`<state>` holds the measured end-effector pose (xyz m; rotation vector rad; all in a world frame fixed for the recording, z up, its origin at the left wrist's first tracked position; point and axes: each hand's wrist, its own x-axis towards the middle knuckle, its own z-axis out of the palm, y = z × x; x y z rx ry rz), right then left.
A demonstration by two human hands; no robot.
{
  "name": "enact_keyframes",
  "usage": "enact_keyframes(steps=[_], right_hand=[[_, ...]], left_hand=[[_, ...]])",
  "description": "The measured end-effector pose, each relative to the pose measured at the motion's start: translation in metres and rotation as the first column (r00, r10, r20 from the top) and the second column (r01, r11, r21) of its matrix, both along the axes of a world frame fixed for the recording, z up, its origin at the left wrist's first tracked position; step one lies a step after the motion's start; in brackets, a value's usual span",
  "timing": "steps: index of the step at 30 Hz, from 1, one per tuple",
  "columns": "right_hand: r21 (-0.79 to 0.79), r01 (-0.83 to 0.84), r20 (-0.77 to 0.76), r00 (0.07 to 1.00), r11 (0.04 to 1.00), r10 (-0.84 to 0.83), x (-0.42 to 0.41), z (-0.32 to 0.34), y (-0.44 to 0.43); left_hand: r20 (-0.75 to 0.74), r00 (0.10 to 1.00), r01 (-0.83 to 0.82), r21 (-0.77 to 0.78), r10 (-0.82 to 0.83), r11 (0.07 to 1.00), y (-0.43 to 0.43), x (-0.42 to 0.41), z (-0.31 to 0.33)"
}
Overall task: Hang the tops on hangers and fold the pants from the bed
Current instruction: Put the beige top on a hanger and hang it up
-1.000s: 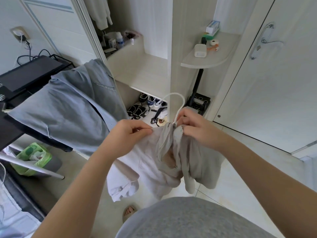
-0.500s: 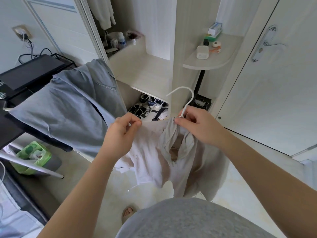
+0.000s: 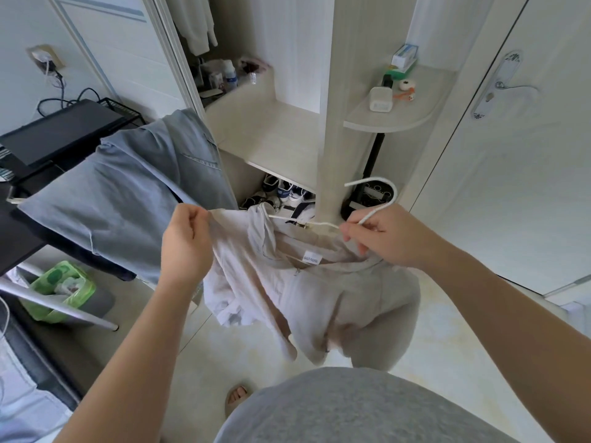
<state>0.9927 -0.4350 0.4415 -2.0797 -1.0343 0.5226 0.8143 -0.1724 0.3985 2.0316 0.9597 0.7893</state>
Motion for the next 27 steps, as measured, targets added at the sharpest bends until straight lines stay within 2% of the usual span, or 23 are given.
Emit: enact_keyframes(steps=[2, 4, 7, 12, 15, 18, 19, 21, 23, 25, 27], right_hand=[[0.013, 0.004, -0.032, 0.999, 1.000, -0.004, -0.002, 0.000, 0.001], [0.023, 0.021, 0.000, 1.000, 1.000, -0.021, -0.001, -0.001, 0.003], [-0.084, -0.020, 0.067, 0.997, 0.996, 0.026, 0.000, 0.000, 0.009], [-0.180, -0.078, 0.057, 0.994, 0.981, 0.089, -0.004, 0.005, 0.018], [-0.288, -0.096, 0.050, 0.992, 0.953, 0.115, -0.007, 0.006, 0.025], [-0.225, -0.097, 0.046, 0.993, 0.969, 0.110, -0.013, 0.005, 0.026], [-0.160, -0.080, 0.034, 0.996, 0.984, 0.086, -0.015, 0.006, 0.025], [-0.042, -0.022, -0.007, 1.000, 0.999, 0.022, -0.016, 0.005, 0.023], [-0.015, -0.016, -0.012, 1.000, 1.000, 0.016, -0.017, 0.002, 0.022], [-0.021, -0.030, 0.008, 1.000, 0.999, 0.030, -0.019, -0.003, 0.022], [0.000, -0.013, -0.012, 1.000, 1.000, 0.013, -0.021, -0.008, 0.022]], left_hand=[[0.008, 1.000, -0.004, -0.006, 0.004, 1.000, 0.001, 0.000, -0.001], [0.022, 0.999, -0.025, -0.016, 0.025, 1.000, 0.004, 0.000, -0.001], [0.030, 0.999, -0.012, -0.026, 0.013, 1.000, 0.002, 0.000, -0.003], [0.071, 0.997, -0.030, -0.021, 0.031, 0.999, -0.005, 0.002, -0.004], [0.102, 0.995, -0.011, 0.010, 0.010, 1.000, -0.011, 0.002, -0.004], [0.133, 0.991, 0.004, 0.061, -0.012, 0.998, -0.014, 0.001, -0.004], [0.104, 0.995, 0.003, 0.048, -0.008, 0.999, -0.012, 0.001, -0.003], [-0.044, 0.999, -0.003, -0.021, 0.002, 1.000, -0.002, 0.001, -0.004], [-0.188, 0.982, 0.012, -0.081, -0.027, 0.997, 0.005, -0.002, -0.004], [-0.214, 0.965, 0.146, -0.047, -0.153, 0.988, 0.003, -0.004, -0.001], [-0.259, 0.907, 0.334, -0.035, -0.331, 0.942, -0.005, -0.005, 0.003]])
